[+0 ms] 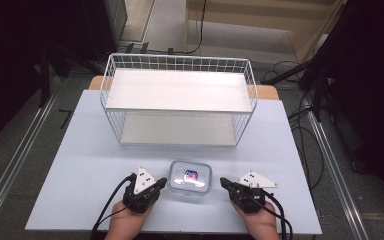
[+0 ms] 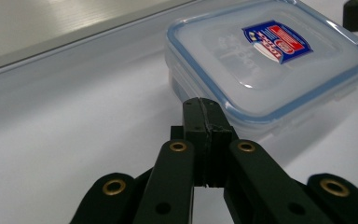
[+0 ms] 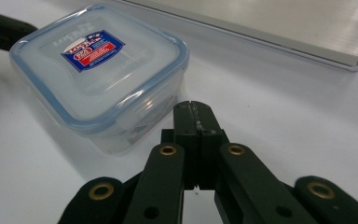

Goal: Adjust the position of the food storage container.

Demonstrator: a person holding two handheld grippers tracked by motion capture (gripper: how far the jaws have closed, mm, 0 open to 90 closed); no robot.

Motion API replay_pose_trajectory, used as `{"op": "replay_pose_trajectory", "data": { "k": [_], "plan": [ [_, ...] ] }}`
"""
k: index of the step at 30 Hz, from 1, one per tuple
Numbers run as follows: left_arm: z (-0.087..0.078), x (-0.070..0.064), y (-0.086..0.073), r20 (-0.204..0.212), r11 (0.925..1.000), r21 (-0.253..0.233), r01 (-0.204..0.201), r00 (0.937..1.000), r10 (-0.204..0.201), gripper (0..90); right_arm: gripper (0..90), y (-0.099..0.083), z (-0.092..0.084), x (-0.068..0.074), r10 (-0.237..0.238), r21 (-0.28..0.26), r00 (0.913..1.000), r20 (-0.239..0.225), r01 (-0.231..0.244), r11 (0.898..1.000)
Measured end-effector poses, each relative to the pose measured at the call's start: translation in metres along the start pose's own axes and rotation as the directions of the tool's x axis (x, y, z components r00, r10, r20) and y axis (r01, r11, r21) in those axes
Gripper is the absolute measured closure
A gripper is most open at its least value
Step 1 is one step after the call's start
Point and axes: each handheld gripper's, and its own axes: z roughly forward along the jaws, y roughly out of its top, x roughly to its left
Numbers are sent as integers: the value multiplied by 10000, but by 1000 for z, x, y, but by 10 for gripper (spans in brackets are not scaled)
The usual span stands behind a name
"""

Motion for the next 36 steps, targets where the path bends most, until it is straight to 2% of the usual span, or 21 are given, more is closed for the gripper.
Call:
{"op": "replay_pose_trajectory", "data": {
  "k": [5,9,16,20,21,24,26,29,30,33,34,36],
  "plan": [
    [-5,-7,-3,186,10000,55,-42,9998,41,900,900,0,0,-3,-1,11,10000,29,1,10000],
    [-7,-6,-3,149,10000,39,86,9999,-87,900,900,1,-1,-6,60,-34,10000,60,-59,10000],
    [-23,17,2,-177,9966,-424,699,9973,-707,900,900,2,-4,-7,121,-135,9999,-27,-122,9998],
    [-31,31,5,-66,9931,-565,1026,9946,-1032,828,870,4,-7,-7,299,-221,9994,-184,-304,9993],
    [-33,34,5,32,9928,-583,1045,9945,-1045,791,849,4,-8,-7,388,-259,9990,-221,-394,9989],
    [-37,40,4,-59,9913,-623,1157,9932,-1163,660,763,7,-12,-7,664,-391,9972,-354,-678,9969],
    [-38,44,3,45,9874,-719,1410,9900,-1411,565,676,8,-14,-8,993,-429,9940,-468,-1013,9939],
    [-39,49,2,26,9870,-682,1456,9893,-1458,405,526,9,-16,-10,1464,-568,9879,-511,-1492,9872],
    [-39,51,3,100,9864,-648,1513,9885,-1509,358,474,10,-16,-11,1597,-618,9859,-501,-1626,9847],
    [-38,57,5,537,9804,-452,1920,9804,-1895,210,307,12,-15,-13,1851,-670,9805,-664,-1895,9796],
    [-38,57,5,537,9804,-452,1920,9804,-1895,178,260,12,-14,-13,1872,-616,9799,-695,-1915,9796],
    [-36,59,5,666,9784,-413,2027,9776,-1997,145,219,12,-13,-14,1968,-536,9779,-712,-2007,9782]
  ]
}}
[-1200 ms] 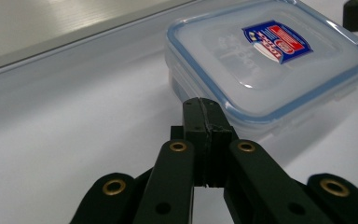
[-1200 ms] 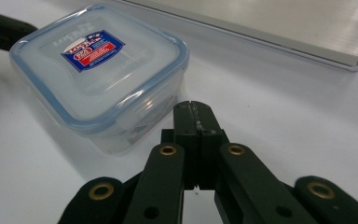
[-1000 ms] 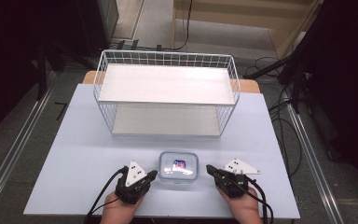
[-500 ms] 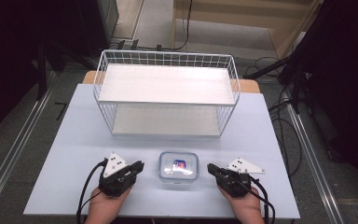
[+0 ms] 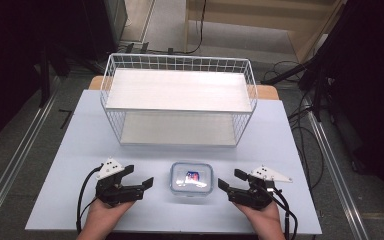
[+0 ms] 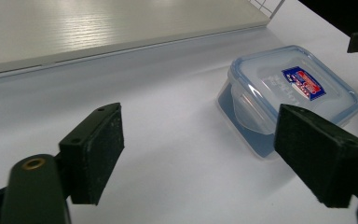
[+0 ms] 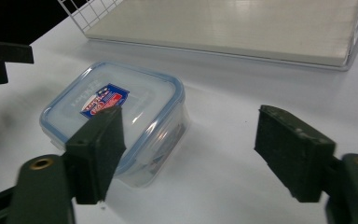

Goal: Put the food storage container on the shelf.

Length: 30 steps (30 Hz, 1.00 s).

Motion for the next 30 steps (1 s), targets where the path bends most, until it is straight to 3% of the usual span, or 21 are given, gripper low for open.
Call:
{"op": "replay_pose_trajectory", "data": {
  "k": [9,17,21,26,29,30],
  "plan": [
    [17,-8,1,620,9993,295,211,9978,-229,112,193,-2,9,3,356,249,9978,-559,-343,9991],
    [39,-14,1,1539,9946,815,645,9851,-765,130,193,-5,18,5,346,626,9969,-711,-302,9976],
    [45,-16,1,1688,9926,1009,671,9821,-836,142,192,-6,20,6,422,741,9958,-813,-362,9966],
    [58,-19,0,2338,9844,1277,1207,9609,-1481,162,200,-8,30,9,871,1087,9898,-1125,-749,9912],
    [67,-22,-2,2457,9812,1532,1174,9572,-1529,195,200,-10,36,9,1083,1367,9864,-1233,-912,9864],
    [70,-22,-3,2618,9786,1569,1332,9498,-1713,194,203,-11,38,9,1161,1394,9843,-1330,-974,9854]
  ]
}}
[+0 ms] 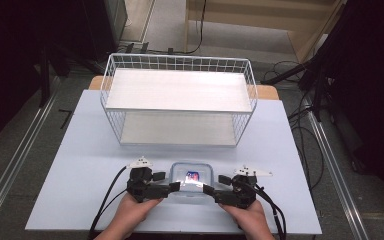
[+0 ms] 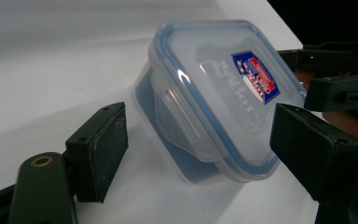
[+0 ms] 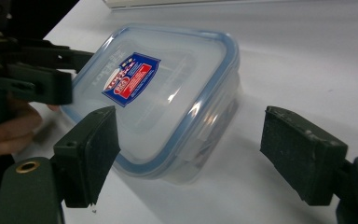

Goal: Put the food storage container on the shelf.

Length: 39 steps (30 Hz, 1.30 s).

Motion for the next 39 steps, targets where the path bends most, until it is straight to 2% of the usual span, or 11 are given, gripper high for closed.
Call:
{"op": "replay_pose_trajectory", "data": {
  "k": [1,6,10,13,16,20,25,39],
  "plan": [
    [1,1,0,122,9999,31,133,9998,-134,202,205,0,2,0,125,33,9999,-54,-125,9999],
    [3,-1,-1,444,9998,66,205,9988,-208,258,237,0,9,-1,597,83,9974,-405,-594,9982],
    [3,-1,-1,551,9994,92,321,9979,-326,279,285,-1,10,0,728,64,9951,-663,-725,9973],
    [3,-1,-2,576,9994,48,337,9978,-339,307,330,-1,8,-1,745,-11,9948,-691,-748,9972],
    [-1,-3,-2,573,9999,-46,143,9983,-140,349,370,-1,6,0,834,-47,9933,-798,-841,9964],
    [-7,-6,-4,556,9996,-266,111,9984,-96,430,448,-2,-1,-1,842,-182,9925,-888,-861,9961],
    [-12,-11,-7,461,9990,-399,-184,9987,202,475,490,-4,-7,1,795,-310,9922,-955,-828,9961],
    [-17,-19,-11,156,9957,-464,-799,9966,807,503,509,-7,-12,8,459,-443,9954,-845,-497,9978]
  ]
}}
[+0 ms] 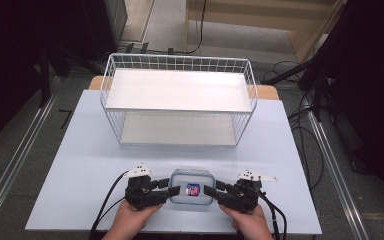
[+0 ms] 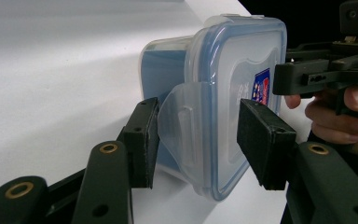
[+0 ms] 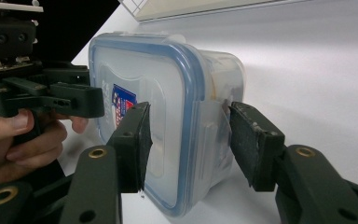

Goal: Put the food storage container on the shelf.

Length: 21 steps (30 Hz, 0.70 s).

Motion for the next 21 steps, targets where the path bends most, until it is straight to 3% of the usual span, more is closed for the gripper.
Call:
{"op": "replay_pose_trajectory", "data": {
  "k": [21],
  "plan": [
    [0,-3,-2,-101,9996,-25,-293,9995,293,498,505,-4,-1,0,-195,-87,9998,-42,194,9998]
  ]
}}
